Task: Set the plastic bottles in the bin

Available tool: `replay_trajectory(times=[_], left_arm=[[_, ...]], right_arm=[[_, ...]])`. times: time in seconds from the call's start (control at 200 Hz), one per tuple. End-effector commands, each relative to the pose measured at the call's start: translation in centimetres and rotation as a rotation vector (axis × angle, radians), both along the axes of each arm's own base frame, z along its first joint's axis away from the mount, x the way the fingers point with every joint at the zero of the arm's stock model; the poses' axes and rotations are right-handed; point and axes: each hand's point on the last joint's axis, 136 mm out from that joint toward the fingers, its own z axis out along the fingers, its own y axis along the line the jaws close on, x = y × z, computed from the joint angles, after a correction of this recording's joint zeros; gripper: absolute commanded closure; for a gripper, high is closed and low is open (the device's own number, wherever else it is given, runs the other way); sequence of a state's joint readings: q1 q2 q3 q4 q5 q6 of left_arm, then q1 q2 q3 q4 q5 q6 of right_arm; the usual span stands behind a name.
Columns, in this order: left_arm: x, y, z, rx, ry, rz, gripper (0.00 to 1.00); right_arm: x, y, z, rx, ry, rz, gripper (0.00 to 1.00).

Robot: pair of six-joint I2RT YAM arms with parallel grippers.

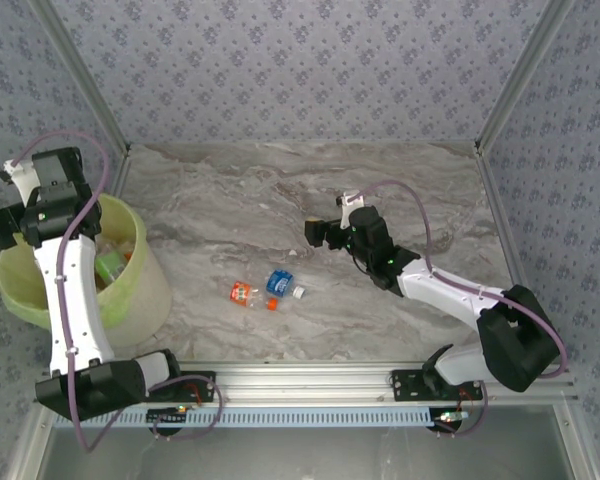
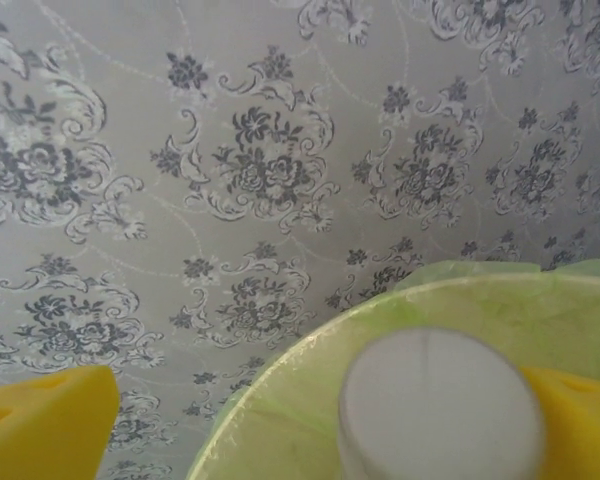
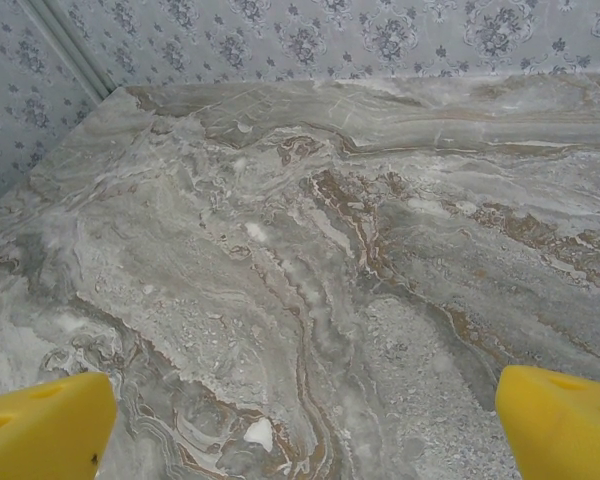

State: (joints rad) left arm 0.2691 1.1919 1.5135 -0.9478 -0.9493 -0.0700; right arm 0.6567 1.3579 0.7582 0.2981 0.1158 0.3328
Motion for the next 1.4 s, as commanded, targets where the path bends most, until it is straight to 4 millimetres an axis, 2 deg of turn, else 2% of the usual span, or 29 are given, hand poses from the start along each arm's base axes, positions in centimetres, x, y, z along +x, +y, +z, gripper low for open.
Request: replay_trajectory(times=[0.0, 0.1, 0.275, 0.335, 0.48, 0.59, 0.66, 0.72, 0.79, 0.92, 0.969, 1.139, 1.394], left_arm=[[-1.0, -0.7, 2.6, -0.019, -0.104, -0.020, 0.01], [0.0, -2.6, 3.3, -0.069, -0.150, -0.120, 0.01], [1.7, -7.3, 4.9, -0.091, -0.233, -0.297, 0.01], [2.8, -10.0, 5.2, -0.153, -0.290, -0.417, 0.01], [5.8, -18.1, 4.5, -0.372, -0.396, -0.745, 0.01], [7.3, -24.4, 3.4, -0.546, -0.417, -0.942, 0.01], [7.9, -27.8, 2.3, -0.648, -0.443, -1.000, 0.01], [8.4, -30.3, 0.4, -0.754, -0.463, -1.005, 0.01], [8.7, -32.4, -2.7, -0.882, -0.456, -0.958, 0.01], [8.5, -34.3, -8.2, -1.033, -0.421, -0.804, 0.01], [8.5, -34.9, -9.7, -1.073, -0.442, -0.757, 0.01], [7.1, -34.6, -17.0, -1.174, -0.433, -0.488, 0.01], [3.3, -34.4, -24.7, -1.250, -0.273, -0.186, 0.01]], right_arm=[[0.3, -0.2, 0.8, -0.003, -0.008, -0.014, 0.00], [0.4, -0.8, 1.0, -0.003, -0.013, -0.041, 0.00], [0.5, -2.0, 1.5, -0.005, -0.035, -0.101, 0.00], [0.4, -2.6, 1.7, -0.010, -0.042, -0.125, 0.00], [0.3, -4.2, 2.1, -0.019, -0.043, -0.199, 0.00], [0.0, -5.5, 2.1, -0.016, -0.023, -0.254, 0.00], [-0.2, -6.3, 1.8, -0.009, 0.002, -0.281, 0.00], [-0.5, -6.6, 1.4, -0.008, 0.020, -0.289, 0.00], [-0.7, -7.2, 1.1, -0.002, 0.034, -0.310, 0.00], [-1.1, -7.9, 0.8, 0.004, 0.040, -0.334, 0.00], [-1.2, -8.1, 0.7, 0.001, 0.041, -0.334, 0.00], [-1.6, -8.7, 0.0, -0.015, 0.057, -0.339, 0.00], [-2.3, -9.6, -0.7, -0.019, 0.069, -0.355, 0.00]])
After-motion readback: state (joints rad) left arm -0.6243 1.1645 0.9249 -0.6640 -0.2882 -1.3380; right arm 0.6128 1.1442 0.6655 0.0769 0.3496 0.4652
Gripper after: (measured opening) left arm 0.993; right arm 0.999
